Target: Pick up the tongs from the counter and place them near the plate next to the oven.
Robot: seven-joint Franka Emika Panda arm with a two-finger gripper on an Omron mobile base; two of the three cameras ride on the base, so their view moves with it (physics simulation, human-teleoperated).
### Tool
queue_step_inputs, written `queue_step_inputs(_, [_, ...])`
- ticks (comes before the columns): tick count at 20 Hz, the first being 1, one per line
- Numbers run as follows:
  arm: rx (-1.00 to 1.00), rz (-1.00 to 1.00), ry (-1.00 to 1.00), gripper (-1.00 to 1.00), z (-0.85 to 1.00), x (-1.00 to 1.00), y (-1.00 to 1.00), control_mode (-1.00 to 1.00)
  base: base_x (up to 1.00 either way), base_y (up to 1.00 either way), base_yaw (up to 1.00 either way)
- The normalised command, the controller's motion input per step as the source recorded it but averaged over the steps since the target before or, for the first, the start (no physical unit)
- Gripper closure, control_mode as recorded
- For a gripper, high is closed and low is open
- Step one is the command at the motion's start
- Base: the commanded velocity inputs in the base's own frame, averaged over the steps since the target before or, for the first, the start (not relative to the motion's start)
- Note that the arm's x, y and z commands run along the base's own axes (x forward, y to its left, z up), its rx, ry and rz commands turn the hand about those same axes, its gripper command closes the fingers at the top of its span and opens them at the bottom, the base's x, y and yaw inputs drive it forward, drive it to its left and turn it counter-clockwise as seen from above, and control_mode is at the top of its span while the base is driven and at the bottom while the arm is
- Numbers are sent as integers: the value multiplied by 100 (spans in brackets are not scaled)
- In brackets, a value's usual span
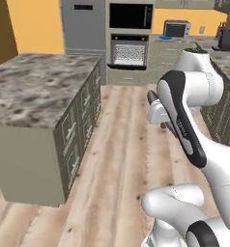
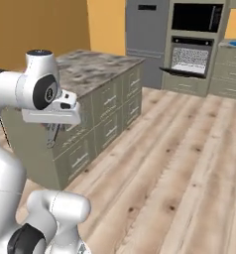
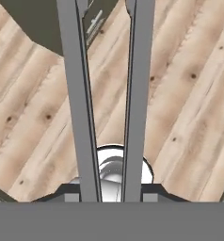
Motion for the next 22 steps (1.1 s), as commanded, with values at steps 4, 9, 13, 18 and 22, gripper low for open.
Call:
queue_step_inputs(4, [0, 0, 0, 100, 0, 0, 0, 100, 64, 52, -69])
queue_step_inputs(9, [0, 0, 0, 100, 0, 0, 0, 100, 100, 31, -30])
queue_step_inputs(13, [0, 0, 0, 100, 0, 0, 0, 100, 100, 3, -23])
queue_step_inputs(18, [0, 0, 0, 100, 0, 0, 0, 100, 100, -6, -18])
queue_step_inputs(22, [0, 0, 0, 100, 0, 0, 0, 100, 100, -35, -4])
